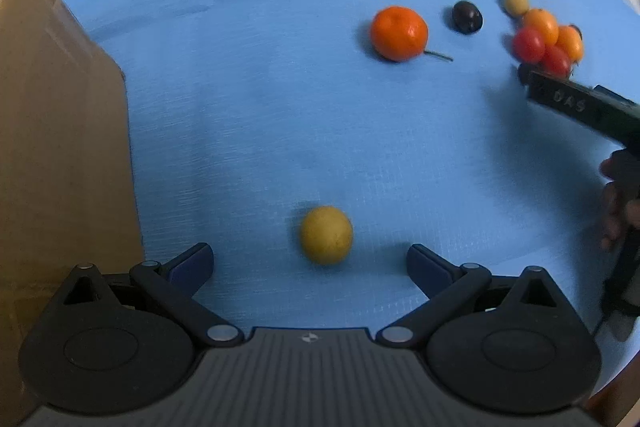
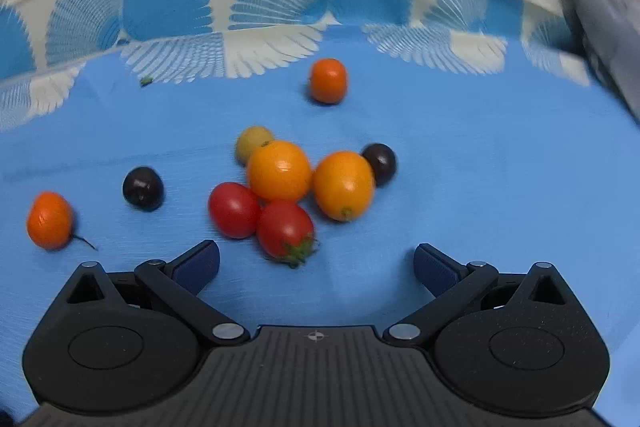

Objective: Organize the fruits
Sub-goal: 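Grasp the yellow plum with the left tool while the right tool grasps a red cherry tomato, then carry the plum and tomato over the box and open both tools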

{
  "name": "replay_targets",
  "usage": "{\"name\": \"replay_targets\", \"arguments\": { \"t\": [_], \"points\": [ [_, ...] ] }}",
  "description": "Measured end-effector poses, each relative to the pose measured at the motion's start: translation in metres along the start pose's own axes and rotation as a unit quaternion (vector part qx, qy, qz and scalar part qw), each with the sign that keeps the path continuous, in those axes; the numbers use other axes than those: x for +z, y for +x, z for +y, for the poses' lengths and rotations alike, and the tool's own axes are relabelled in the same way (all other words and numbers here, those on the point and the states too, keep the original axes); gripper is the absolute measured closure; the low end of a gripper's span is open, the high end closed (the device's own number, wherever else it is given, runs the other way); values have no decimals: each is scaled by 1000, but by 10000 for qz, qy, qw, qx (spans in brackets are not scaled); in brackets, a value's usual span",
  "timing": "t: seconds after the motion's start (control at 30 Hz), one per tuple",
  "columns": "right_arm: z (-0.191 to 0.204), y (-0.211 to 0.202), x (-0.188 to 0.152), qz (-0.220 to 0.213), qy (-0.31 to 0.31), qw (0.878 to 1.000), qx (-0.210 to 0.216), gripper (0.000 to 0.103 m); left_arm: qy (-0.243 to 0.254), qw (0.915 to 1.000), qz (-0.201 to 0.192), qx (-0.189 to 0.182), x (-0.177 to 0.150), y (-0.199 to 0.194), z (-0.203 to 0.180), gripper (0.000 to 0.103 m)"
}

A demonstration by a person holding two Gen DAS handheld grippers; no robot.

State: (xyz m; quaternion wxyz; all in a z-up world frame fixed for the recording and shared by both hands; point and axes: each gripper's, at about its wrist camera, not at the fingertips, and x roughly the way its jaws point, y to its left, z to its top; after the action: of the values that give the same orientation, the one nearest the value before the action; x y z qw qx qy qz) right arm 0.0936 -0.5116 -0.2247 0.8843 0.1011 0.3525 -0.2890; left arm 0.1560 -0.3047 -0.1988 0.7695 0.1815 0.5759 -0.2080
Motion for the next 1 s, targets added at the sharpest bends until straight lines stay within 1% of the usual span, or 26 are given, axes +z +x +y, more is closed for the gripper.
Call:
{"name": "replay_targets", "arguments": {
  "t": [0.03, 0.07, 0.1, 0.13, 0.17, 0.2, 0.23, 0.4, 0.63, 0.73, 0.83, 1.0],
  "points": [
    [2, 1, 0, -61, -13, 10000, -6, 2, -8, 10000, -39, -3, 0, -1, 1, 6],
    [4, 1, 0, -83, -20, 10000, 4, 6, -22, 9999, -111, -28, -1, -4, 1, 21],
    [5, 0, -1, -147, -58, 9999, 22, 22, -50, 9998, -209, -57, -2, -9, 2, 41],
    [7, -3, -1, -230, -138, 9996, 57, 43, -71, 9996, -265, -110, -3, -14, 3, 55],
    [8, -6, -1, -250, -242, 9993, 144, 55, -71, 9994, -262, -202, -4, -17, 4, 78],
    [11, -9, -1, -273, -354, 9988, 179, 74, -94, 9992, -257, -275, -6, -20, 3, 77],
    [13, -11, -1, -253, -420, 9987, 141, 75, -130, 9990, -284, -324, -8, -22, 2, 77],
    [8, -26, -6, -58, -99, 9999, 118, 75, -134, 9977, -499, -441, -12, -39, 3, 77],
    [-7, -73, -31, 222, 214, 9995, 88, 75, -235, 9940, -723, -781, -27, -73, 1, 77],
    [-10, -99, -34, 140, 315, 9994, 86, 75, -224, 9918, -904, -877, -37, -95, 3, 77],
    [-3, -128, -30, -27, 286, 9994, 181, 75, -223, 9894, -1097, -927, -48, -119, 9, 77],
    [27, -184, -29, -339, 135, 9975, 607, 75, -339, 9837, -1400, -1078, -66, -159, 32, 77]
  ]
}}
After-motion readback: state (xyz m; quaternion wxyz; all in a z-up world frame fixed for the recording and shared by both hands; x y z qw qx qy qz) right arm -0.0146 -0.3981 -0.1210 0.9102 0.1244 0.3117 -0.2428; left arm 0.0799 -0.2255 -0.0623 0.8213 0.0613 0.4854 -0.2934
